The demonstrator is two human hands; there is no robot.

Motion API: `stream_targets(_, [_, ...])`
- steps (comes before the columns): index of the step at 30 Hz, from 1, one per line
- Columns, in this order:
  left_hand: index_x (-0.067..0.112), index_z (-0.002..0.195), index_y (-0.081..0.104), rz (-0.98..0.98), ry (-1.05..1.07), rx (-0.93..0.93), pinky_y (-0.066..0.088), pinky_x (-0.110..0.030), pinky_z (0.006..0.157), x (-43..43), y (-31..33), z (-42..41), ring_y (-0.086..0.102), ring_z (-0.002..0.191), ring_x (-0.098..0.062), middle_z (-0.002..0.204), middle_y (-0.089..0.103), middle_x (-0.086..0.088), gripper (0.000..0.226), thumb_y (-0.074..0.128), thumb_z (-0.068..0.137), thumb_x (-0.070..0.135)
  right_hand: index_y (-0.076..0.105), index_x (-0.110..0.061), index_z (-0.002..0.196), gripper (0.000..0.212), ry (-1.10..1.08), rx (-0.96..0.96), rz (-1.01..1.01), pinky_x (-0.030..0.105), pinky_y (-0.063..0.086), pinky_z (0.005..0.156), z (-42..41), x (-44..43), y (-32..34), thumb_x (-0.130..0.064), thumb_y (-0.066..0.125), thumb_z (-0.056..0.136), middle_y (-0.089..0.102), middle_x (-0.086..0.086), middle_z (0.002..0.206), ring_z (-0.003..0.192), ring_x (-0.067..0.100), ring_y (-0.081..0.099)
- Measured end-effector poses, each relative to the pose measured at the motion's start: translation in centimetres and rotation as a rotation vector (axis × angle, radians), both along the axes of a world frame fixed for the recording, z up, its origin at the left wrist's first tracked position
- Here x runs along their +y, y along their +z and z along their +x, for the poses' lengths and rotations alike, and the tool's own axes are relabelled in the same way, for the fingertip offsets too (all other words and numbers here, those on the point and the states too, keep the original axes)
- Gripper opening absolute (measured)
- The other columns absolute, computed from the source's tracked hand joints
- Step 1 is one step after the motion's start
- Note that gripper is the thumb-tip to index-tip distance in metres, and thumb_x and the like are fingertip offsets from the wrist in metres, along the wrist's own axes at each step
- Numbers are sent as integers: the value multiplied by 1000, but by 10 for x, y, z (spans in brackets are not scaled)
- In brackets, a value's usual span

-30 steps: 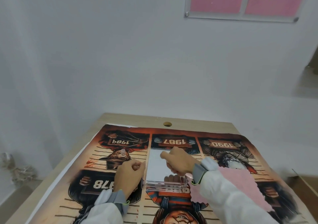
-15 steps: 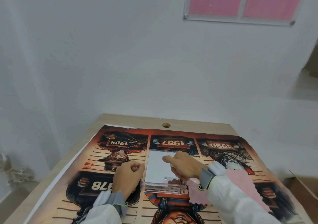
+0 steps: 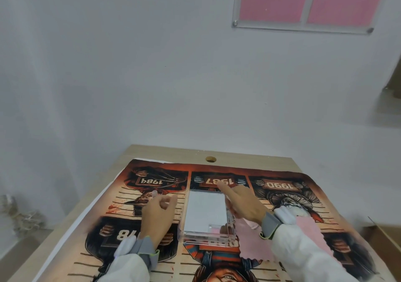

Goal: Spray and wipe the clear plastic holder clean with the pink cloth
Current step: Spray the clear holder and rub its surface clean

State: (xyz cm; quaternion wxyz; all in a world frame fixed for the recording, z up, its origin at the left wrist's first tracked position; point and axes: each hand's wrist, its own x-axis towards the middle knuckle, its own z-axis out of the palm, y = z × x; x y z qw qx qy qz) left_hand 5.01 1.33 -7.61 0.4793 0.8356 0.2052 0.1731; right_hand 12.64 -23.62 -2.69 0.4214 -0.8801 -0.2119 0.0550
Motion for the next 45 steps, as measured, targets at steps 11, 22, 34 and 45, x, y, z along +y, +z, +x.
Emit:
stream_targets(11, [19, 125, 70, 369, 10, 235, 50, -39, 99, 54, 15, 35, 61, 118, -26, 130, 66, -7, 30, 69, 95, 21, 61, -13, 80, 47, -114, 155, 657, 45, 46, 84, 8, 35, 11, -48, 37, 101, 60, 2, 75, 77, 23, 53])
stream_targets(22, [30, 108, 70, -77, -239, -406, 55, -16, 84, -28, 77, 24, 70, 96, 3, 97, 77, 17, 24, 78, 87, 38, 65, -20, 63, 73, -57, 224, 618, 41, 40, 78, 5, 63, 4, -78, 32, 93, 59, 1, 69, 69, 18, 52])
stream_targets(34, [23, 110, 78, -9, -402, -404, 52, -7, 76, -57, 90, 24, 72, 93, -2, 97, 80, 10, 22, 75, 91, 13, 77, -21, 79, 72, 3, 102, 529, 33, 49, 70, -5, 65, 15, -75, 33, 98, 65, -4, 65, 65, 13, 57])
stream_targets(45, [34, 101, 71, -96, -422, -308, 55, -43, 97, -64, 82, 27, 70, 97, 2, 91, 81, 16, 26, 84, 81, 23, 72, -39, 55, 50, -56, 55, 570, 23, 45, 56, -7, 59, 17, -47, 40, 93, 60, -5, 54, 57, 12, 53])
